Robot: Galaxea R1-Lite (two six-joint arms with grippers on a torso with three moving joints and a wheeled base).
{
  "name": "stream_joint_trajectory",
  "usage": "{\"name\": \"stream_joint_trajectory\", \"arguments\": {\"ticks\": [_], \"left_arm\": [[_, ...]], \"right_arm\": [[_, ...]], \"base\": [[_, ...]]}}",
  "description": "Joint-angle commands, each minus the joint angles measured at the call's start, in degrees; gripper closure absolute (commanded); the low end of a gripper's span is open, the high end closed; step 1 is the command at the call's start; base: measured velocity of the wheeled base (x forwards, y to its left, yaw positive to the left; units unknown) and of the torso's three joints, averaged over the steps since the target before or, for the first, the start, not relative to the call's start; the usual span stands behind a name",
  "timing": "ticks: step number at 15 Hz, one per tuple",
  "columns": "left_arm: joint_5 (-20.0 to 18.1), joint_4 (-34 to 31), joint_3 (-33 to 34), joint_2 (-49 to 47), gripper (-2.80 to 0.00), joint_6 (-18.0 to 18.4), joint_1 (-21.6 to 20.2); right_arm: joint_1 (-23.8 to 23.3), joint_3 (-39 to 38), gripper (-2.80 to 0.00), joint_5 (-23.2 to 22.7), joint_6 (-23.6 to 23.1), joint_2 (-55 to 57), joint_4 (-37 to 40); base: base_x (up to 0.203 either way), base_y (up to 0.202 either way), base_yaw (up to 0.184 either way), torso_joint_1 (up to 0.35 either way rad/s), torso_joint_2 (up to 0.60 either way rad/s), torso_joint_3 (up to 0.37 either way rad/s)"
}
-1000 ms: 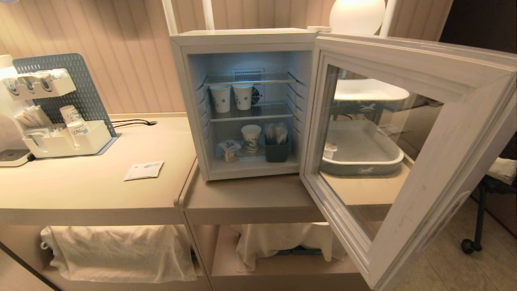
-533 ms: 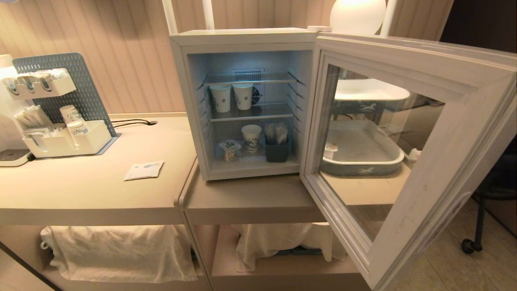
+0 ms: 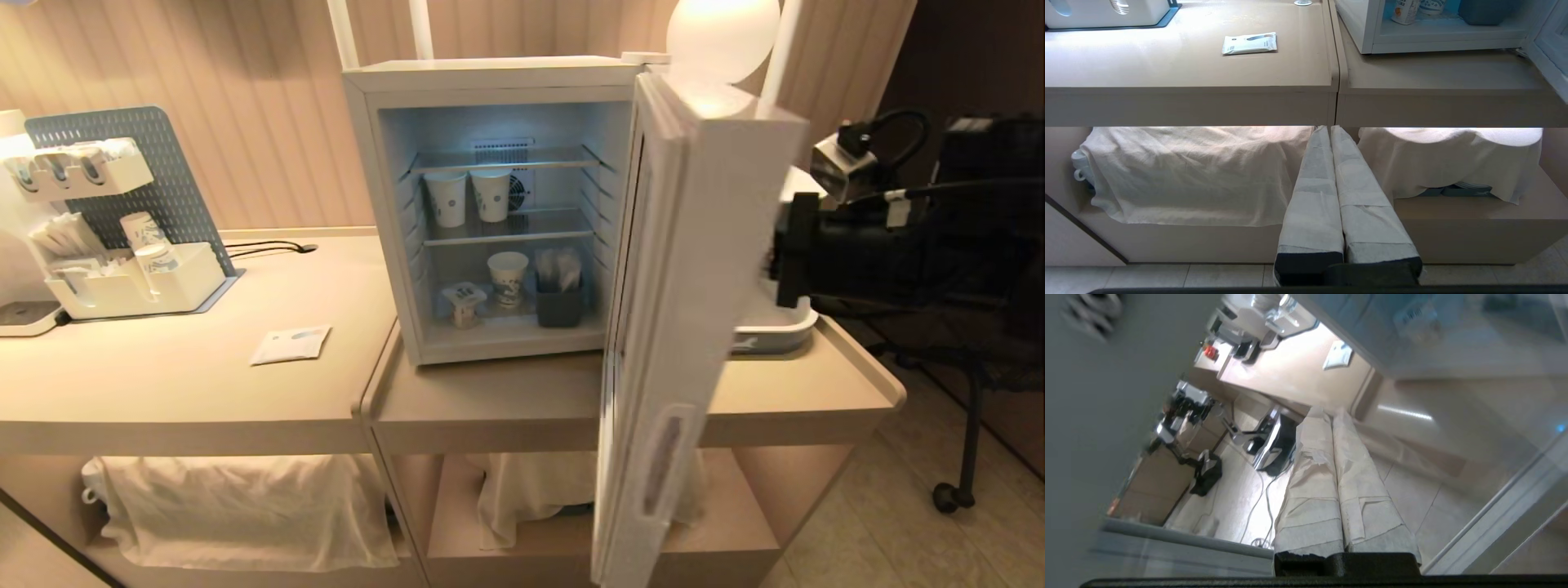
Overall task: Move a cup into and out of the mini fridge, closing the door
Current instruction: Close the freezer door
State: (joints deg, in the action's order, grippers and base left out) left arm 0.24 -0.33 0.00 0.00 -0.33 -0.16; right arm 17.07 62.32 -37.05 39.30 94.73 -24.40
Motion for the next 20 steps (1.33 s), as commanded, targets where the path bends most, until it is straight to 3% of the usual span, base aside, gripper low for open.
{"name": "stream_joint_trajectory", "arguments": {"ticks": [1, 6, 8, 11, 15, 20], "left_arm": [[0.02, -0.02, 0.09, -0.09, 0.0, -0.02, -0.02], [0.02, -0.02, 0.09, -0.09, 0.0, -0.02, -0.02], [0.02, -0.02, 0.09, -0.09, 0.0, -0.02, -0.02], [0.02, -0.02, 0.09, -0.09, 0.0, -0.02, -0.02], [0.02, -0.02, 0.09, -0.09, 0.0, -0.02, -0.02], [0.02, -0.02, 0.09, -0.09, 0.0, -0.02, -0.02]], "right_arm": [[3.87, 8.34, 0.0, 4.19, 0.11, 4.61, 3.77], [8.56, 40.64, 0.0, 23.32, -5.42, 18.19, 26.06], [10.11, 49.6, 0.0, 28.96, -10.82, 24.01, 30.16], [15.5, 49.91, 0.0, 40.68, -20.54, 32.07, 29.29], [18.5, 49.74, 0.0, 47.29, -30.19, 37.91, 15.21], [18.97, 46.35, 0.0, 50.7, -30.28, 36.59, 14.74]], "base": [[0.0, 0.0, 0.0, 0.0, 0.0, 0.0], [0.0, 0.0, 0.0, 0.0, 0.0, 0.0], [0.0, 0.0, 0.0, 0.0, 0.0, 0.0], [0.0, 0.0, 0.0, 0.0, 0.0, 0.0], [0.0, 0.0, 0.0, 0.0, 0.0, 0.0], [0.0, 0.0, 0.0, 0.0, 0.0, 0.0]]}}
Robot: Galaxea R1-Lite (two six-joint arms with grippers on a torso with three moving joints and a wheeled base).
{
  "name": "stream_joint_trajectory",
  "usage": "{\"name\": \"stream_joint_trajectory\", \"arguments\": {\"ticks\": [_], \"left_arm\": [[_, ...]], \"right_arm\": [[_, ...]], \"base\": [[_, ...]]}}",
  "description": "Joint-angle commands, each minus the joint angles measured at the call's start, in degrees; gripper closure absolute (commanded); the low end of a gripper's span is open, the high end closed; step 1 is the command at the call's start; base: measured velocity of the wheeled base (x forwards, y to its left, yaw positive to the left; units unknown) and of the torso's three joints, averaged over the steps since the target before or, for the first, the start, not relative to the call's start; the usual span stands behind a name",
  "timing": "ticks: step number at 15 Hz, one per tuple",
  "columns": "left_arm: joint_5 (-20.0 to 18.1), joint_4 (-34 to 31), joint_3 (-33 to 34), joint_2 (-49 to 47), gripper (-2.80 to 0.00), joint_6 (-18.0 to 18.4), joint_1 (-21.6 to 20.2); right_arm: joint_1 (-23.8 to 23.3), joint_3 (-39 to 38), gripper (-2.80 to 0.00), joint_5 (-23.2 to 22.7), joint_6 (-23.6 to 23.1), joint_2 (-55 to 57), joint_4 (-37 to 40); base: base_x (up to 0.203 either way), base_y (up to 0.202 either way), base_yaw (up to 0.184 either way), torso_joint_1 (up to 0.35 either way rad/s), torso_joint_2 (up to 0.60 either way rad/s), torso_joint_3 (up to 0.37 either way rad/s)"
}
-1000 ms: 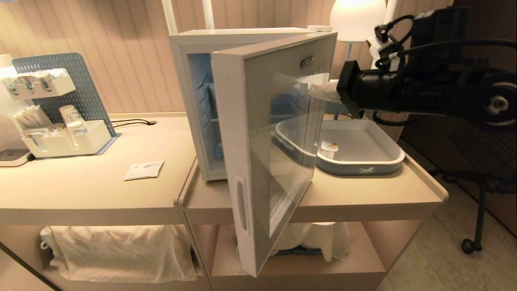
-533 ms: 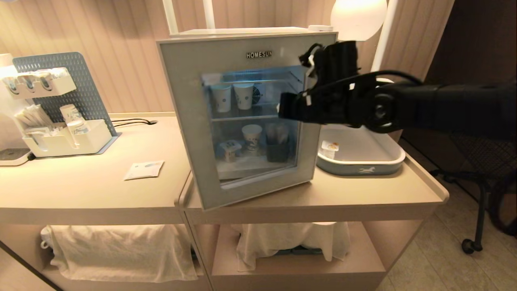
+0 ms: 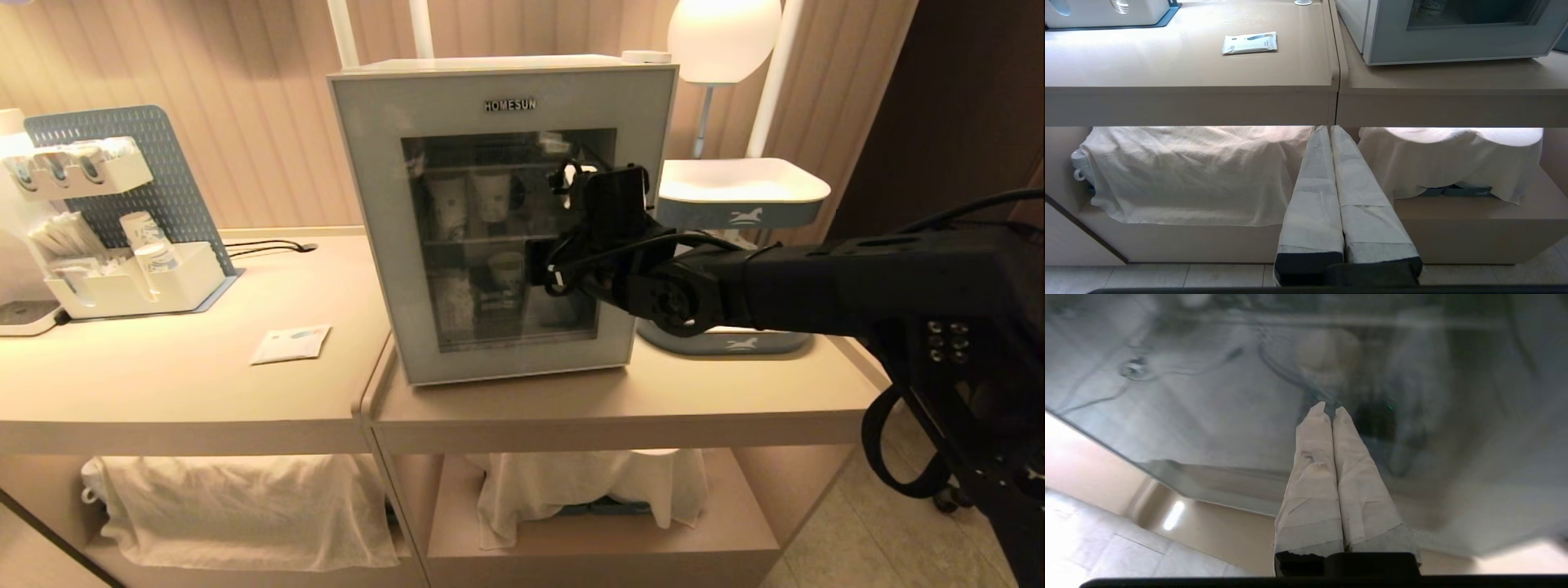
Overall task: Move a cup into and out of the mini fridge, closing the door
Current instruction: Close the freezer door, then open the freezer door
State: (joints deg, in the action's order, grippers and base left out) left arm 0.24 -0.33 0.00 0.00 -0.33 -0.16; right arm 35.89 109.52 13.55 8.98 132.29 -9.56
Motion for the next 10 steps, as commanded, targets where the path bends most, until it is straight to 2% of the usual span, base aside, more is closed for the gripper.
{"name": "stream_joint_trajectory", "arguments": {"ticks": [1, 3, 6, 10], "left_arm": [[0.02, -0.02, 0.09, -0.09, 0.0, -0.02, -0.02], [0.02, -0.02, 0.09, -0.09, 0.0, -0.02, -0.02], [0.02, -0.02, 0.09, -0.09, 0.0, -0.02, -0.02], [0.02, -0.02, 0.09, -0.09, 0.0, -0.02, -0.02]], "right_arm": [[0.15, -3.95, 0.0, 0.66, 0.13, -3.18, -0.17], [0.15, -10.8, 0.0, 1.6, -0.06, -8.14, -1.31], [0.14, -22.59, 0.0, 6.25, -2.45, -20.94, -3.94], [-2.39, -38.27, 0.0, 20.89, -9.16, -46.31, -5.04]], "base": [[0.0, 0.0, 0.0, 0.0, 0.0, 0.0], [0.0, 0.0, 0.0, 0.0, 0.0, 0.0], [0.0, 0.0, 0.0, 0.0, 0.0, 0.0], [0.0, 0.0, 0.0, 0.0, 0.0, 0.0]]}}
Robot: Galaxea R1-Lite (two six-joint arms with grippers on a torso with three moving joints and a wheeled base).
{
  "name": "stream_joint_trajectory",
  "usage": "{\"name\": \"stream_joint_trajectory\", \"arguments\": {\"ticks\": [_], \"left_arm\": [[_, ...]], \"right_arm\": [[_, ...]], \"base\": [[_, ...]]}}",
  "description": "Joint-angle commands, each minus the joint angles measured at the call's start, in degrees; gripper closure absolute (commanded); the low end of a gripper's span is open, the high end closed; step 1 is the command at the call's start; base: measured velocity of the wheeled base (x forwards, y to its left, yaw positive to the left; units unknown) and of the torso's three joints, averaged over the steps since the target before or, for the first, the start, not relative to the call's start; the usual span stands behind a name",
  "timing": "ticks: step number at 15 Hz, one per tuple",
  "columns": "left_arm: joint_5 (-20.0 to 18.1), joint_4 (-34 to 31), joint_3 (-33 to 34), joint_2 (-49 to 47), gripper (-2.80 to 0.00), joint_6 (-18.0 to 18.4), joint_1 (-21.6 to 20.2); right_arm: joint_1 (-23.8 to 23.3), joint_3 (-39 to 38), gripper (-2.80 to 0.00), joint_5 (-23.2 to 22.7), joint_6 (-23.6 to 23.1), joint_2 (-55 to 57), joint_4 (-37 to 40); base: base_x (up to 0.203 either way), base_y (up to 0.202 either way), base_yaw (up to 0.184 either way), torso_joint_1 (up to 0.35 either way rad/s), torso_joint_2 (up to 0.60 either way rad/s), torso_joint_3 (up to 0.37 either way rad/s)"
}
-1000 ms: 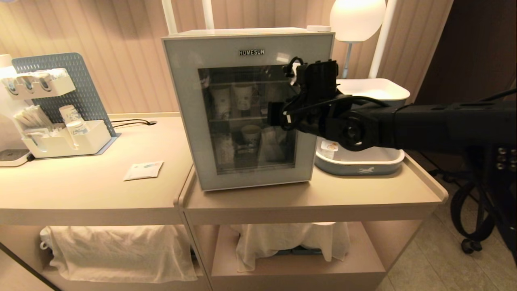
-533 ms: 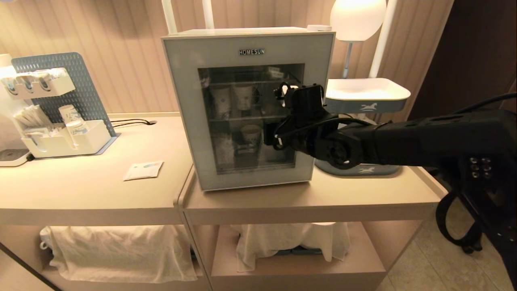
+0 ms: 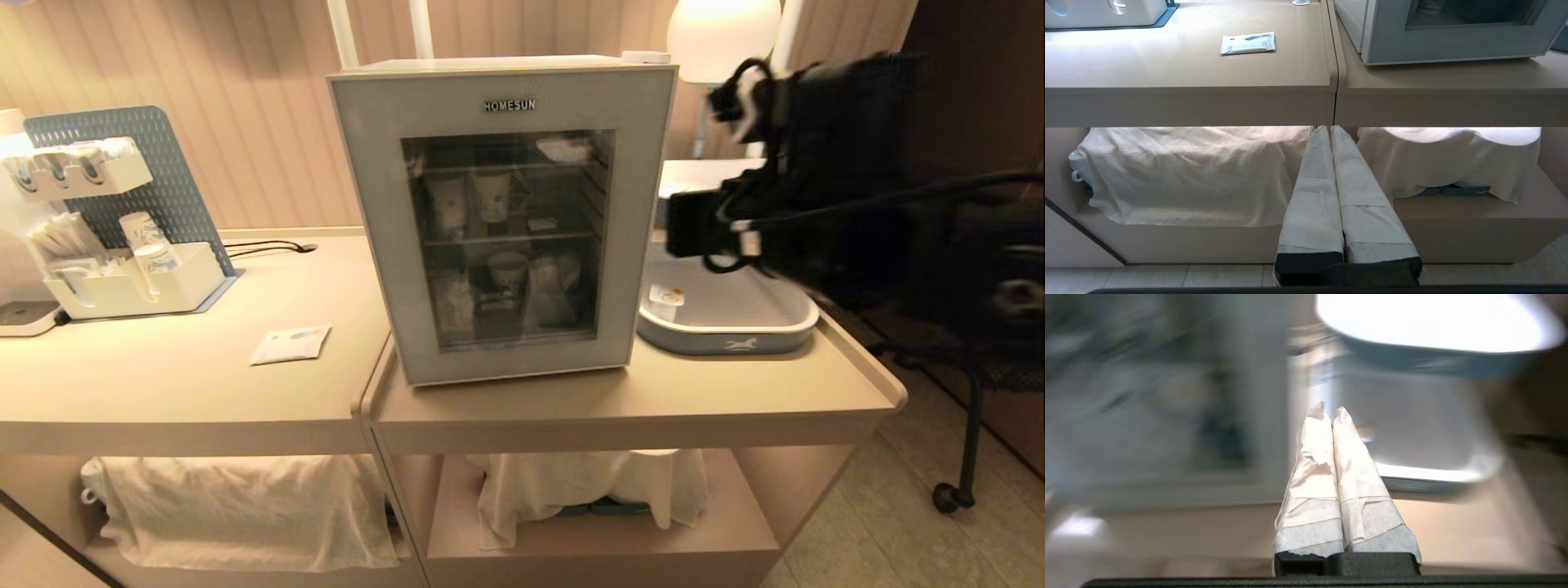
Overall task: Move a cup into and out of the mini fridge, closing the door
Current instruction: Open the freezer door
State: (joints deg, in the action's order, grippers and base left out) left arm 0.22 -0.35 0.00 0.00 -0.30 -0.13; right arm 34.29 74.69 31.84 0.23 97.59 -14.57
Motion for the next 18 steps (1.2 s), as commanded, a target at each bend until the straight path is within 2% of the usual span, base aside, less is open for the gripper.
{"name": "stream_joint_trajectory", "arguments": {"ticks": [1, 3, 6, 8, 9, 11, 12, 13, 15, 17, 18], "left_arm": [[0.04, 0.0, 0.09, -0.09, 0.0, -0.05, -0.04], [0.04, 0.0, 0.09, -0.09, 0.0, -0.05, -0.04], [0.04, 0.0, 0.09, -0.09, 0.0, -0.13, -0.04], [0.04, 0.0, 0.09, -0.09, 0.0, -0.22, -0.04], [0.13, 0.0, 0.09, -0.09, 0.0, -0.4, -0.04], [0.13, 0.0, 0.09, -0.09, 0.0, -0.4, -0.04], [0.13, 0.0, 0.09, -0.09, 0.0, -0.4, -0.04], [0.13, 0.0, 0.09, -0.09, 0.0, -0.49, -0.04], [0.13, 0.09, 0.09, -0.09, 0.0, -0.49, -0.04], [0.13, 0.09, 0.09, -0.09, 0.0, -0.49, -0.04], [0.13, 0.09, 0.09, -0.09, 0.0, -0.49, -0.04]], "right_arm": [[-2.7, -7.21, 0.0, 5.6, -1.69, -18.71, -0.07], [-8.73, -14.49, 0.0, 10.17, -3.25, -33.34, 0.65], [-23.95, -27.25, 0.0, 13.62, -4.81, -53.92, 2.3], [-32.87, -36.92, 0.0, 13.06, -5.88, -66.19, 2.92], [-35.78, -41.55, 0.0, 11.03, -6.34, -72.52, 3.18], [-38.48, -49.17, 0.0, 4.68, -6.66, -80.56, 2.16], [-38.54, -51.64, 0.0, -1.92, -5.93, -81.96, 1.16], [-36.67, -52.8, 0.0, -7.88, -3.9, -82.12, 1.11], [-32.35, -55.22, 0.0, -11.2, 1.81, -83.04, 3.92], [-33.0, -61.05, 0.0, -13.44, 2.09, -89.45, 3.03], [-33.27, -64.28, 0.0, -16.69, 1.6, -93.73, 2.35]], "base": [[0.0, 0.0, 0.0, 0.0, 0.0, 0.0], [0.0, 0.0, 0.0, 0.0, 0.0, 0.0], [0.0, 0.0, 0.0, 0.0, 0.0, 0.0], [0.0, 0.0, 0.0, 0.0, 0.0, 0.0], [0.0, 0.0, 0.0, 0.0, 0.0, 0.0], [0.0, 0.0, 0.0, 0.0, 0.0, 0.0], [0.0, 0.0, 0.0, 0.0, 0.0, 0.0], [0.0, 0.0, 0.0, 0.0, 0.0, 0.0], [0.0, 0.0, 0.0, 0.0, 0.0, 0.0], [0.0, 0.0, 0.0, 0.0, 0.0, 0.0], [0.0, 0.0, 0.0, 0.0, 0.0, 0.0]]}}
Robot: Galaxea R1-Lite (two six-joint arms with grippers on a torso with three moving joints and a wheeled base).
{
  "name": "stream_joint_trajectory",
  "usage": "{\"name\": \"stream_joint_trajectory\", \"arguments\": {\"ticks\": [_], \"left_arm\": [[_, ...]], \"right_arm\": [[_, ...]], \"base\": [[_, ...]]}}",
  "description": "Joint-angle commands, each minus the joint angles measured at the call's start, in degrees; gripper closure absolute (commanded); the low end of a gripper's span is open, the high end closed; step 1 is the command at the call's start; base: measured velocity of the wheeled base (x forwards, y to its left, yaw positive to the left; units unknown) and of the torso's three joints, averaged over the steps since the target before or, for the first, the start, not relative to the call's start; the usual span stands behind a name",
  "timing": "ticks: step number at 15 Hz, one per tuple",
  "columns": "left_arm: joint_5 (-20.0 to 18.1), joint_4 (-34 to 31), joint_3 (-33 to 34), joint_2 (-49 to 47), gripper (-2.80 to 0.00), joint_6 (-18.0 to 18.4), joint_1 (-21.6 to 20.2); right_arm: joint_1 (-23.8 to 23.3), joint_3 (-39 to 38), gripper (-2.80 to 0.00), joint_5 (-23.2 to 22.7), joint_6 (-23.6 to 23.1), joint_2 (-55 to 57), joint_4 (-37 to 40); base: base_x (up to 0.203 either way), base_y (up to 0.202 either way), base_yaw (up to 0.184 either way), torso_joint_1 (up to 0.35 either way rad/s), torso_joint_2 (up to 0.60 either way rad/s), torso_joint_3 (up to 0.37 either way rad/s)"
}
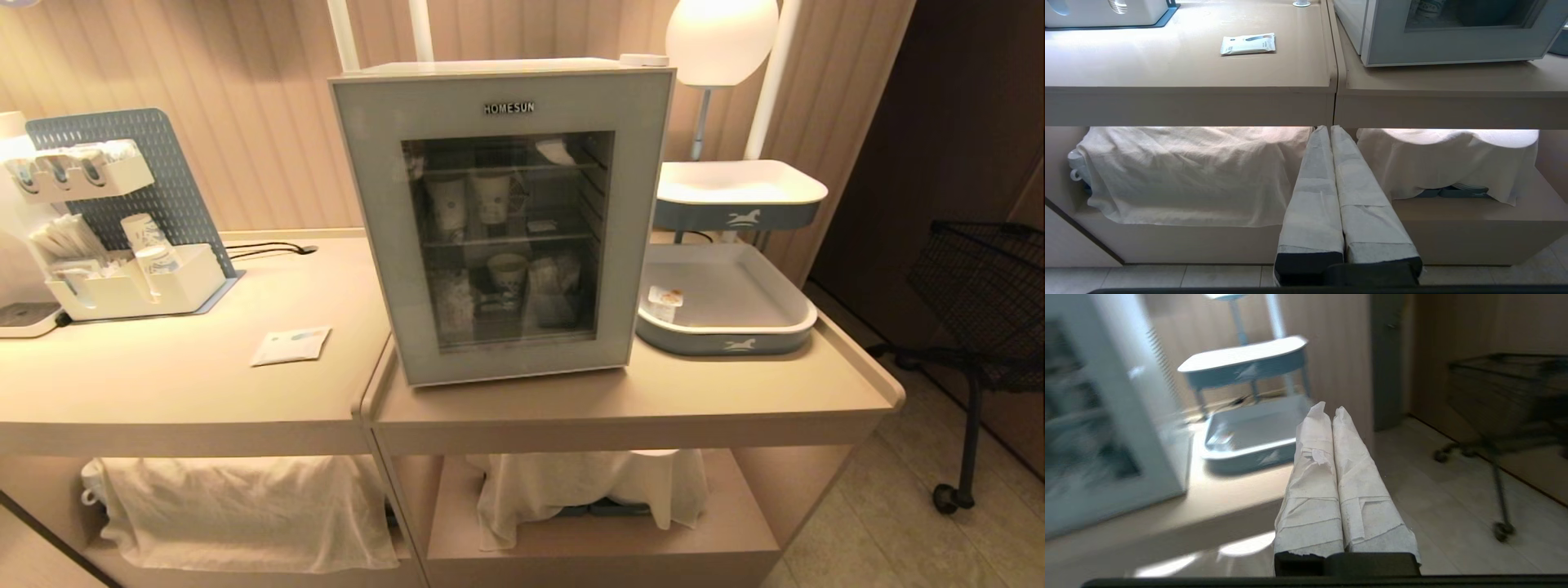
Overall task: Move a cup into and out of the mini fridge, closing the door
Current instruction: Open the freezer door
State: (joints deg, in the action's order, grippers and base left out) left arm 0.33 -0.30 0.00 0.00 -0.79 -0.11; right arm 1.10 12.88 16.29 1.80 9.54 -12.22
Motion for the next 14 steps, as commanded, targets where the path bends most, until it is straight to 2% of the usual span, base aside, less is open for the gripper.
{"name": "stream_joint_trajectory", "arguments": {"ticks": [1, 3, 4, 5, 6, 14], "left_arm": [[0.02, 0.03, 0.09, -0.09, 0.0, 0.0, -0.07], [0.02, 0.04, 0.09, -0.09, 0.0, 0.0, -0.07], [0.02, 0.04, 0.09, -0.09, 0.0, 0.0, -0.07], [0.02, -0.04, 0.09, -0.09, 0.0, 0.0, -0.07], [0.02, 0.04, 0.09, -0.09, 0.0, 0.09, -0.07], [0.02, 0.04, 0.09, -0.09, 0.0, 0.18, -0.07]], "right_arm": [[-0.31, -7.6, 0.0, -3.86, -0.59, -8.52, -1.16], [-0.62, -13.41, 0.0, -8.17, -0.17, -9.57, 1.78], [-0.7, -13.08, 0.0, -12.9, -0.03, -9.57, 8.62], [-0.77, -11.83, 0.0, -14.7, -0.15, -9.53, 14.93], [-0.81, -10.72, 0.0, -15.36, -0.15, -9.54, 17.94], [-0.83, -10.59, 0.0, -15.58, -0.13, -9.54, 17.67]], "base": [[0.0, 0.0, 0.0, 0.0, 0.0, 0.0], [0.0, 0.0, 0.0, 0.0, 0.0, 0.0], [0.0, 0.0, 0.0, 0.0, 0.0, 0.0], [0.0, 0.0, 0.0, 0.0, 0.0, 0.0], [0.0, 0.0, 0.0, 0.0, 0.0, 0.0], [0.008, 0.0, 0.0, 0.0, 0.0, 0.001]]}}
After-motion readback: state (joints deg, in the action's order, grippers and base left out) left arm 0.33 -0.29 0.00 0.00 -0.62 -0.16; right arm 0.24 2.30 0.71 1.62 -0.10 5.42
